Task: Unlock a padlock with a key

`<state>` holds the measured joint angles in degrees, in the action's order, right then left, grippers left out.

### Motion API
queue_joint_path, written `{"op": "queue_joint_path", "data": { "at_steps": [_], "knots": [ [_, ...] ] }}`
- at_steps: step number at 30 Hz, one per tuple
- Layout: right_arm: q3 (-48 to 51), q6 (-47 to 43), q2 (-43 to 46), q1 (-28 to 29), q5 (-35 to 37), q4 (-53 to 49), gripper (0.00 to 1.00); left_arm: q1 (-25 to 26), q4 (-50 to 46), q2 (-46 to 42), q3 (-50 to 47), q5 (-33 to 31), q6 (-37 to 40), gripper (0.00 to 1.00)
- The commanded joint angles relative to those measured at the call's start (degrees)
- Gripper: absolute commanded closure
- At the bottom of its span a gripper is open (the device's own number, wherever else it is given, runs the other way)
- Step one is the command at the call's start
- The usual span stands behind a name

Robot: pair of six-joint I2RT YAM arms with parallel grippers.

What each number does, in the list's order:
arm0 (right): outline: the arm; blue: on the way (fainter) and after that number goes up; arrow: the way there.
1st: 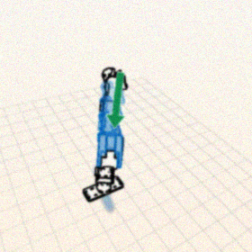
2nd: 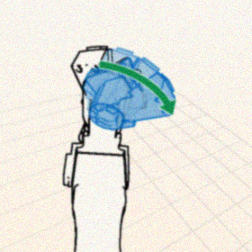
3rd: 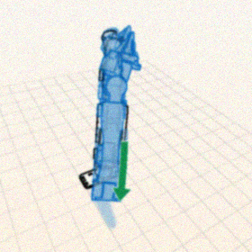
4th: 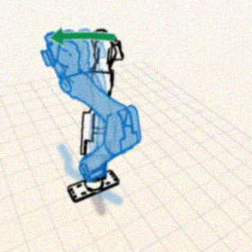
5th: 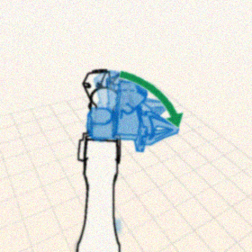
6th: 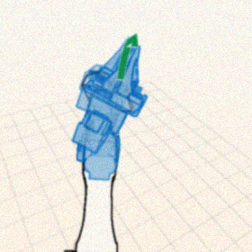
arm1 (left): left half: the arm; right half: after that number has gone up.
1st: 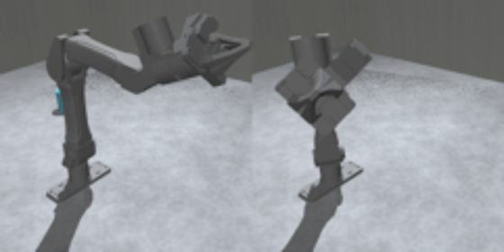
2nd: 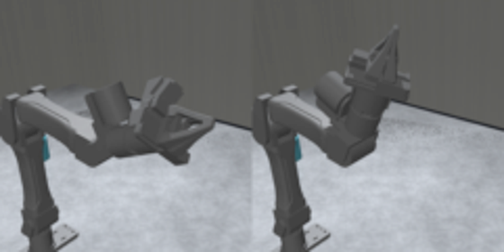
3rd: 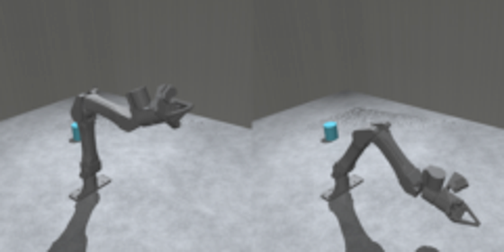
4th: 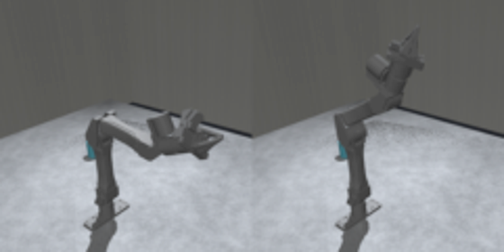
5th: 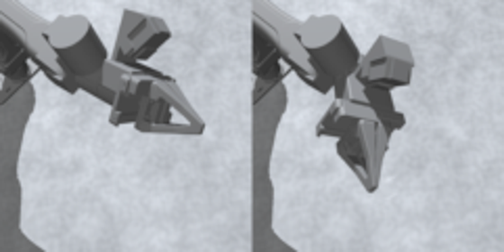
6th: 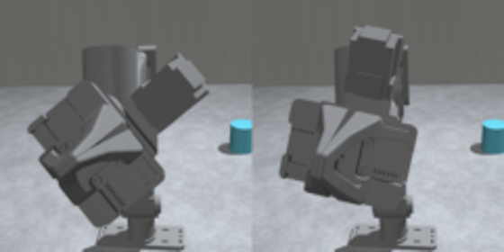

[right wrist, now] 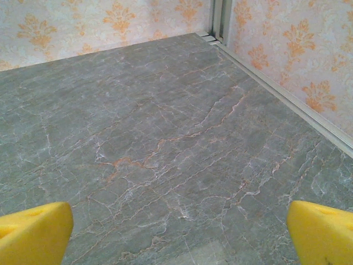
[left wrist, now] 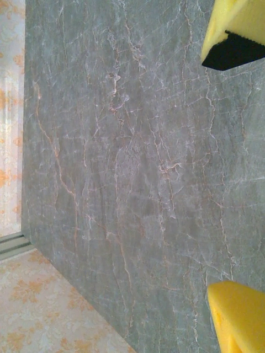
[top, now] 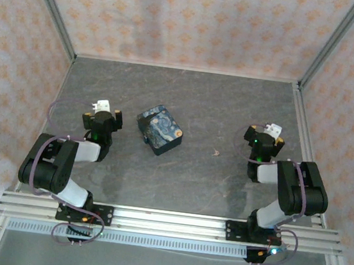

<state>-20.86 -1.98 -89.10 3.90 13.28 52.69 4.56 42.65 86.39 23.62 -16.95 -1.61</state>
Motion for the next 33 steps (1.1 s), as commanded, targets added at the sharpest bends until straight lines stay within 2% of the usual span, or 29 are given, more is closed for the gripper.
{"op": "queue_joint_path", "data": {
  "at_steps": [1, 6, 9, 12, 13, 16, 18, 19, 20, 21, 23, 25, 29, 33],
  "knots": [
    [-0.47, 0.9, 0.23, -0.18, 1.12, 0.4, 0.01, 0.38, 1.75, -0.7, -0.13, -1.84, -0.5, 0.0],
    [0.04, 0.67, 0.58, -0.21, 0.76, 1.34, 0.01, 0.3, 2.0, -0.85, -0.31, -1.58, -0.49, 0.0],
    [-0.24, -1.67, 7.65, 1.41, 0.2, -5.23, 0.01, -0.16, -2.4, -3.28, 1.29, 0.33, -0.09, 0.0],
    [-3.29, 0.63, 16.86, 2.25, 1.83, -17.74, 0.01, -1.0, -18.99, -7.52, 8.3, -0.78, -2.48, 0.0],
    [-4.9, 2.46, 19.18, 2.21, 1.9, -22.51, 0.01, -1.33, -21.35, -8.56, 9.47, 0.16, -2.53, 0.0],
    [-11.34, 15.41, 25.42, 2.04, -2.47, -38.65, 0.01, -2.45, -27.34, -11.6, 13.04, 5.51, -5.24, 0.0],
    [-14.37, 27.94, 28.84, 1.64, -5.95, -49.57, 0.01, -3.59, -35.89, -10.54, 19.21, 11.04, -8.58, 0.0],
    [-14.44, 31.82, 29.7, 1.47, -8.66, -51.12, 0.01, -3.9, -40.16, -9.04, 22.36, 14.41, -9.24, 0.0],
    [-13.77, 32.45, 30.11, 1.24, -14.79, -49.24, 0.06, -4.11, -43.66, -7.13, 25.84, 18.53, -9.17, 0.02],
    [-13.44, 32.09, 30.05, 1.47, -20.69, -47.26, 0.17, -4.12, -46.53, -5.06, 28.96, 23.18, -8.82, 0.13],
    [-14.58, 34.11, 29.57, 3.92, -23.82, -49.51, 0.21, -4.04, -50.54, -1.4, 33.93, 30.52, -8.54, 0.25],
    [-15.25, 34.85, 29.36, 7.66, -25.24, -51.35, 0.2, -3.87, -53.42, 1.45, 37.35, 34.92, -9.45, 0.25],
    [-16.04, 36.78, 26.52, 15.8, -28.22, -53.71, 0.18, -2.42, -56.92, 5.93, 40.83, 41.88, -8.02, 0.18],
    [-15.08, 37.49, 21.66, 25.36, -28.69, -49.19, 0.14, -1.1, -62.02, 11.04, 44.53, 46.55, -5.83, 0.19]
  ]
}}
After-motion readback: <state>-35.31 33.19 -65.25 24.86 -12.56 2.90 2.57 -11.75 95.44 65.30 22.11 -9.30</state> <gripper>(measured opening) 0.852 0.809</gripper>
